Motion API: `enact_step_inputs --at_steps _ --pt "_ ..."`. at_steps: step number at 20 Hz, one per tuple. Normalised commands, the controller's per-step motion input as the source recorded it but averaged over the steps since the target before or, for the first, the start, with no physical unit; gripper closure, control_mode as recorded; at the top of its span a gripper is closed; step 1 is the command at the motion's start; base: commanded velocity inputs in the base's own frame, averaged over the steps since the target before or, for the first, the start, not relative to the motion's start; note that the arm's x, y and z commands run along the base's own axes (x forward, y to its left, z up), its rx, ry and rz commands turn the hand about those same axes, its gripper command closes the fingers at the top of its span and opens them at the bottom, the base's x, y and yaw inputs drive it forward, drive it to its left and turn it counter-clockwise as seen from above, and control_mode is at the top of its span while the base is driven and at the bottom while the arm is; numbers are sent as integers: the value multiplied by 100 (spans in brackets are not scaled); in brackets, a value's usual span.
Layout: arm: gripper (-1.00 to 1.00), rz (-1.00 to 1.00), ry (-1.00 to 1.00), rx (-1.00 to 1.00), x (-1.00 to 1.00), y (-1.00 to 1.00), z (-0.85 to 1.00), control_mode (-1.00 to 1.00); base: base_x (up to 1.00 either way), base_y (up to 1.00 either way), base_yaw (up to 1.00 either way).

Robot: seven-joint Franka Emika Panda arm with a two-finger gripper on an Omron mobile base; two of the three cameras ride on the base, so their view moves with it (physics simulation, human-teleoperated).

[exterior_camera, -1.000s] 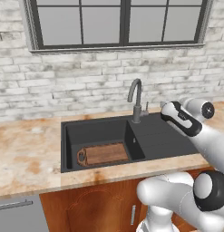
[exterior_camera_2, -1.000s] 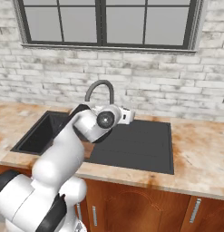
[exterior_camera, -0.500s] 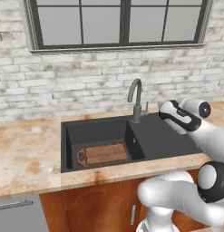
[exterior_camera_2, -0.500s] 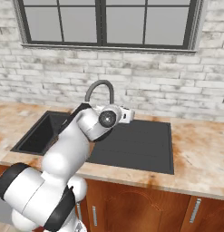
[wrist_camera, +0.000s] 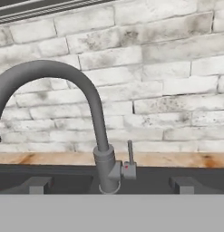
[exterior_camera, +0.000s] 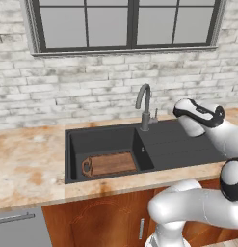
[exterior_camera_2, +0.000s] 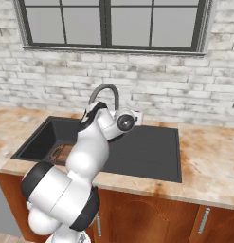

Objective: Turn on the sink faucet with hot water and rinse the cutting board for ten seconds, then turn off the faucet. Push the cutting board to reach the water if necessary.

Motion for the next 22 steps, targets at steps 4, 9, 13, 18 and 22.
enact_step_inputs --at_steps 4,9,13,18,22 --pt "-100 8 0 0 23 -24 -4 -100 0 0 0" --pt "-100 -2 0 0 27 -7 -5 -100 0 0 0" --pt "-100 -5 0 0 29 0 -6 -100 0 0 0" --pt "-100 -6 0 0 23 0 -2 -100 0 0 0" --pt "-100 -1 0 0 15 0 -15 -100 0 0 0"
